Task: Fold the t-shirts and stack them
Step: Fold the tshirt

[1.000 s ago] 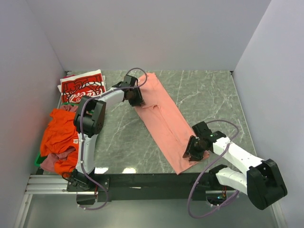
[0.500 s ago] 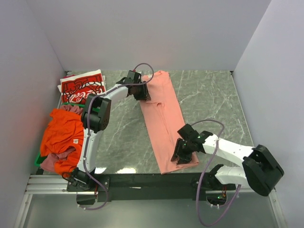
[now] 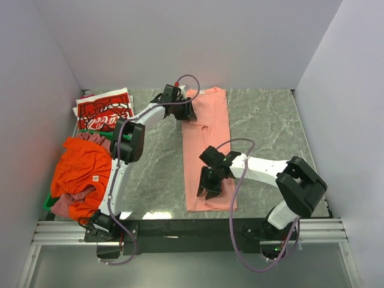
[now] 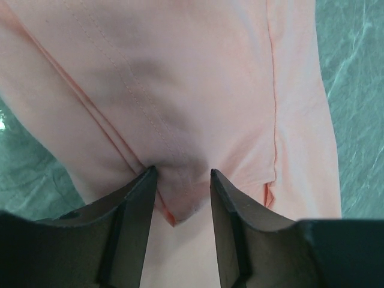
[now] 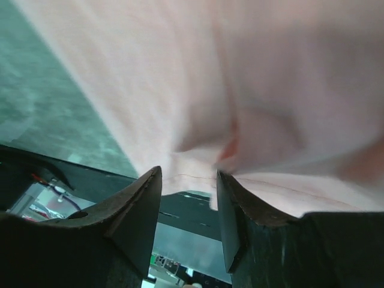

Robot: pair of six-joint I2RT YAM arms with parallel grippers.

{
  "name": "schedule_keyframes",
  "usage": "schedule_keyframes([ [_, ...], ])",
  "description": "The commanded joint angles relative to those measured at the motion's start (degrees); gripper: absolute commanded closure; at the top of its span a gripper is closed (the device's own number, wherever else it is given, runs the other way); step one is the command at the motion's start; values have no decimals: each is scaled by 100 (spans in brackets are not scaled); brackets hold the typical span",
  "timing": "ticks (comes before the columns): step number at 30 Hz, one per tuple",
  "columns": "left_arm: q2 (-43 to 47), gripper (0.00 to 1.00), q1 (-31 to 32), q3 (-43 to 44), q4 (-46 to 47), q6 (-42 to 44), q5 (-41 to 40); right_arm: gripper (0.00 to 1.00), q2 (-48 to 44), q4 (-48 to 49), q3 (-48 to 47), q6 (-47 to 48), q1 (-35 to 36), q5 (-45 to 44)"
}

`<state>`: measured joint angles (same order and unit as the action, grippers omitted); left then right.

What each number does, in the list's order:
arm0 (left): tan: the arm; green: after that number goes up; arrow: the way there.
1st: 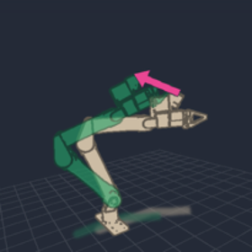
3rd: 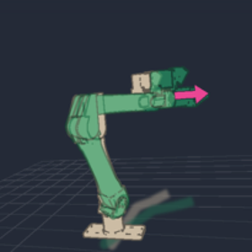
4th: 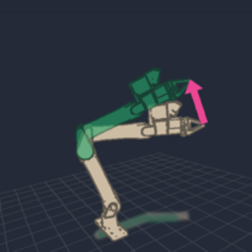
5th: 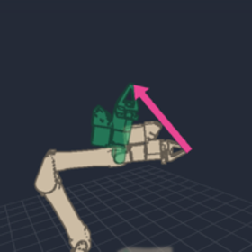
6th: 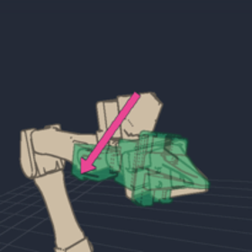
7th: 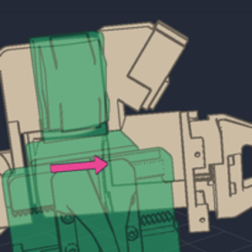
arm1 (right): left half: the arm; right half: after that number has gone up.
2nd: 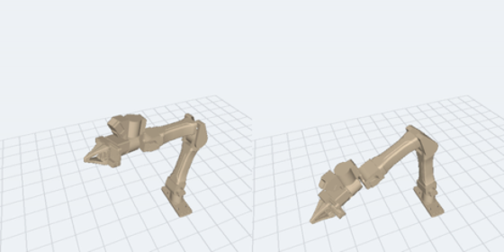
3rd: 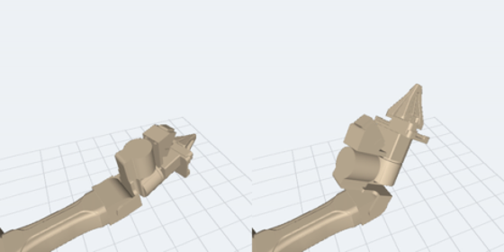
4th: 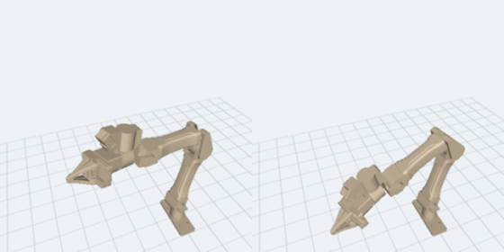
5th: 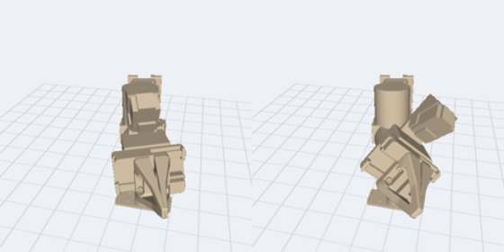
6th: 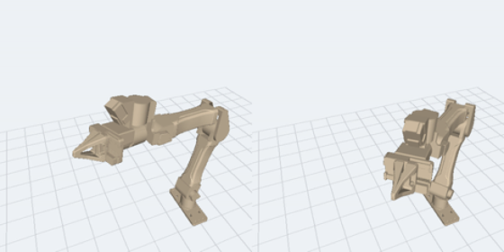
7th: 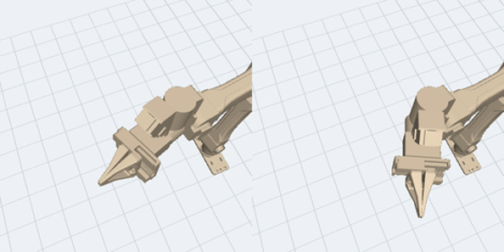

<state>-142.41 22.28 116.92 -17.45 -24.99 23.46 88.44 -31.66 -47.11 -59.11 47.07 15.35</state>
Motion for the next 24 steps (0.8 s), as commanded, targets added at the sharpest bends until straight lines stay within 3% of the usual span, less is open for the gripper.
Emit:
schedule_keyframes([
  [1,-288,51,-40,181,-355,363,0,51,164,-190,-535,92,109,-76],
  [9,1047,43,-40,-318,-101,381,-26,45,-352,-1096,-1379,339,180,-594],
  [17,2786,39,-40,-679,-557,197,-325,42,-1469,-1949,-529,85,145,-1333],
  [20,3523,39,21,-1363,-838,231,-404,42,-1935,-2195,69,-161,127,-1527],
  [24,4448,40,197,-3011,-1295,346,-685,42,-2375,-2423,633,-373,127,-1816],
])
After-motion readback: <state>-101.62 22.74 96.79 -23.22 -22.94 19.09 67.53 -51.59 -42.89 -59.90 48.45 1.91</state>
